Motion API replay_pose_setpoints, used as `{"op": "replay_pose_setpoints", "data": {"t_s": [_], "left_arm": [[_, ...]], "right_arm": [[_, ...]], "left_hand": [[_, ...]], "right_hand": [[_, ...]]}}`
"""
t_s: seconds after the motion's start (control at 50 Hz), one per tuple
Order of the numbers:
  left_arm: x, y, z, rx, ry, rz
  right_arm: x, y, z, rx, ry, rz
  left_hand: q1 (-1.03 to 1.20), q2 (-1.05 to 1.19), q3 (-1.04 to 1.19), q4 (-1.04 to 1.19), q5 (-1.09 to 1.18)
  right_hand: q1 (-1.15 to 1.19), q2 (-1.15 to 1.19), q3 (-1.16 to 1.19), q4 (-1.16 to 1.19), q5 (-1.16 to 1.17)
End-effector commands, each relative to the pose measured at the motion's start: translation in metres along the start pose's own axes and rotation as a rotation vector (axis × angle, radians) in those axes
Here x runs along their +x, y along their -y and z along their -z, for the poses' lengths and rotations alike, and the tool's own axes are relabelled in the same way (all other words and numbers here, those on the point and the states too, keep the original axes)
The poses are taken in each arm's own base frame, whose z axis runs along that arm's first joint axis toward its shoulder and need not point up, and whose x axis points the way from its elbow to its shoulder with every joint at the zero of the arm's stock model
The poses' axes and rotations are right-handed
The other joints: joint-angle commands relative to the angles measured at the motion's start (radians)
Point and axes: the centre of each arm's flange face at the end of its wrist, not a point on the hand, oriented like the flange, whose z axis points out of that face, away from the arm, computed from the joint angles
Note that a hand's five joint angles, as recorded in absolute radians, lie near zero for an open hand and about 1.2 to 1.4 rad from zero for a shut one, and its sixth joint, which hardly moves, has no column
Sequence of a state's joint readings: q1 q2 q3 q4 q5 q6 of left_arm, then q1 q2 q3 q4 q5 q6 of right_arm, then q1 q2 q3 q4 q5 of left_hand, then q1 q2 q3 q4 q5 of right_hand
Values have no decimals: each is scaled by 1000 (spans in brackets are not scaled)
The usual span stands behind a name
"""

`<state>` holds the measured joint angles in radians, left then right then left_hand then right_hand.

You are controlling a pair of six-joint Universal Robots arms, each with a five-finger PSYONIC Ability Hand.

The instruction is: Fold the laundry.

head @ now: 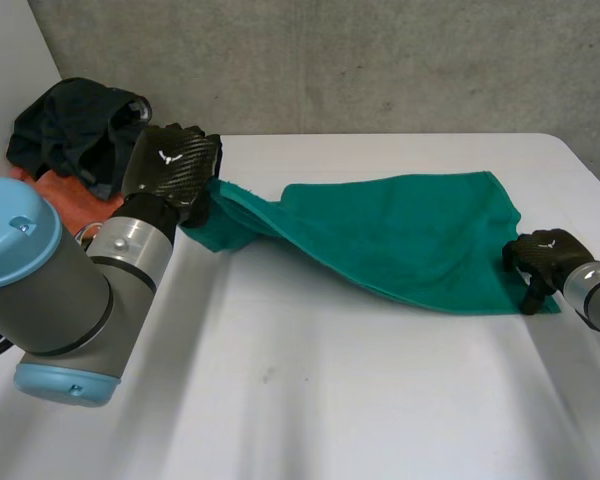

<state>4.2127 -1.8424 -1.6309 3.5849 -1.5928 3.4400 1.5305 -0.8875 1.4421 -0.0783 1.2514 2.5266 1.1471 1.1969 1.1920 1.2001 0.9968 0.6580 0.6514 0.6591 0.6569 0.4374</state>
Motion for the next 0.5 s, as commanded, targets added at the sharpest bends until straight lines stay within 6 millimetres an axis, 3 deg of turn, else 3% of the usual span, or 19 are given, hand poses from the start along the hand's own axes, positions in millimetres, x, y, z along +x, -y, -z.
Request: {"op": "replay_pose_setpoints", "data": {"t_s": [0.02,0.2,0.3,0.32,0.42,0.5], "left_arm": [[0,-1,0,-3,0,1],[-7,-5,-1,-15,18,-2],[-6,-6,0,-21,18,-2],[-7,-7,0,-22,21,-2],[-7,-8,0,-29,22,-4],[-6,-7,5,-52,10,-5]], "right_arm": [[6,8,-6,37,-23,16],[11,5,-22,48,-33,22],[14,4,-28,52,-43,35],[17,7,-28,57,-52,43],[26,17,-18,63,-100,54],[37,42,3,91,-143,68]], "left_hand": [[249,199,204,196,225],[249,199,204,196,225],[249,199,204,196,225],[249,199,204,196,225],[249,199,204,196,225],[249,199,204,196,225]], "right_hand": [[131,138,130,133,178],[252,258,251,253,298],[580,586,579,581,626],[737,743,736,738,783],[738,745,737,739,784],[738,745,737,739,784]]}}
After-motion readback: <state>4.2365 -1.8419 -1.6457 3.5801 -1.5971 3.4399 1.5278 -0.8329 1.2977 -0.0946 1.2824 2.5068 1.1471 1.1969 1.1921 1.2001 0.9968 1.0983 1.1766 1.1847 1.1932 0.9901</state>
